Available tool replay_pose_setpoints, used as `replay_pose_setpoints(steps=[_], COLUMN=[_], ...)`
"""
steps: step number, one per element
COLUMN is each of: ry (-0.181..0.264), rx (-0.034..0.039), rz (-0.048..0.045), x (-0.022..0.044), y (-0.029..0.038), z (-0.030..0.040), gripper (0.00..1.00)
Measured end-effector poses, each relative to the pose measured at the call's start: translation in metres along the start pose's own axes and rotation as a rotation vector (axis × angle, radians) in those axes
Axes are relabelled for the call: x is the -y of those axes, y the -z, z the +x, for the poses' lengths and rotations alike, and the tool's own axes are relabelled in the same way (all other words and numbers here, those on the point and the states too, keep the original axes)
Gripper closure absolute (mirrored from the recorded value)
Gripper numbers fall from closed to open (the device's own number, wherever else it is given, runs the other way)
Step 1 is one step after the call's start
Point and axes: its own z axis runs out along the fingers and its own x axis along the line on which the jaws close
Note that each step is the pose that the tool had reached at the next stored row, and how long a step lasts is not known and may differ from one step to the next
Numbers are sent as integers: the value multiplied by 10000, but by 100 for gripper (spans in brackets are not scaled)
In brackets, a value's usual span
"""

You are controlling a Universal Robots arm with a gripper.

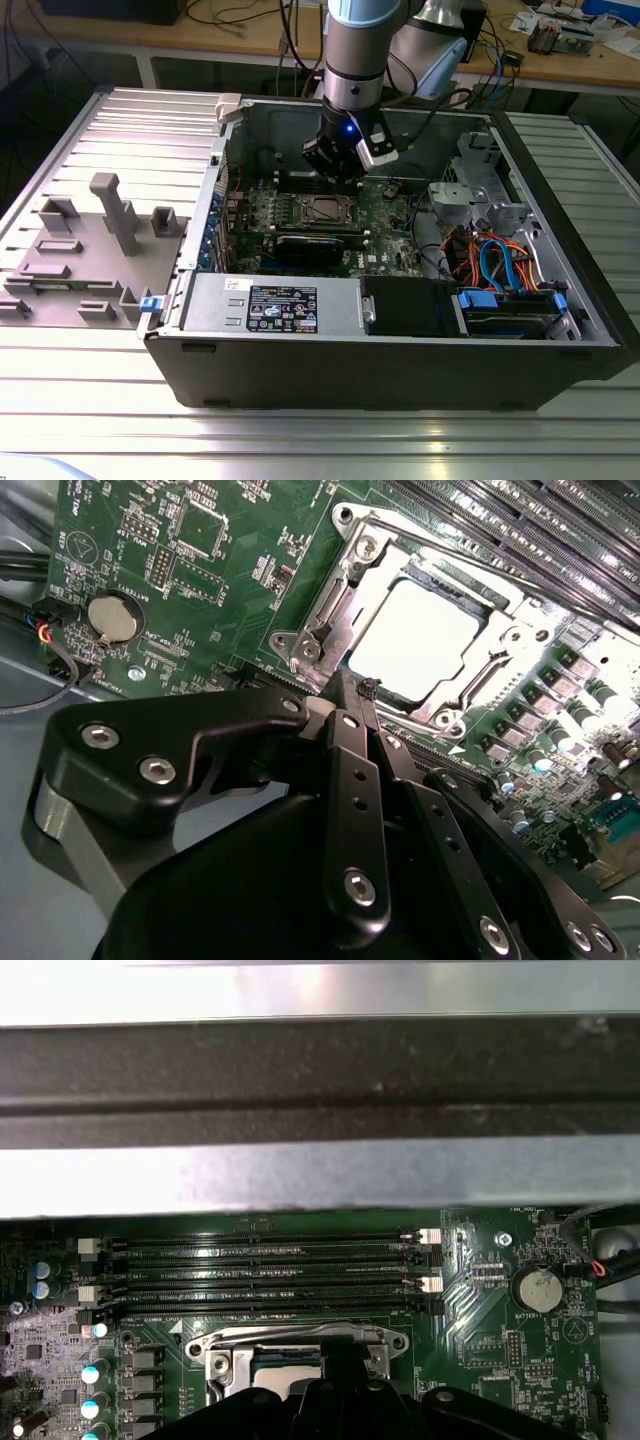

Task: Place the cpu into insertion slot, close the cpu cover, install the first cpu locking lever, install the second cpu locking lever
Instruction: 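Install the second cpu locking lever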

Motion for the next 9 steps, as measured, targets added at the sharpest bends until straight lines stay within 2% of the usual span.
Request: replay_pose_setpoints(steps=[4, 9], ry=[-2, -1], rx=[-1, -6], rz=[2, 0], x=[9, 3], y=[10, 104], z=[0, -2], gripper=[89, 89])
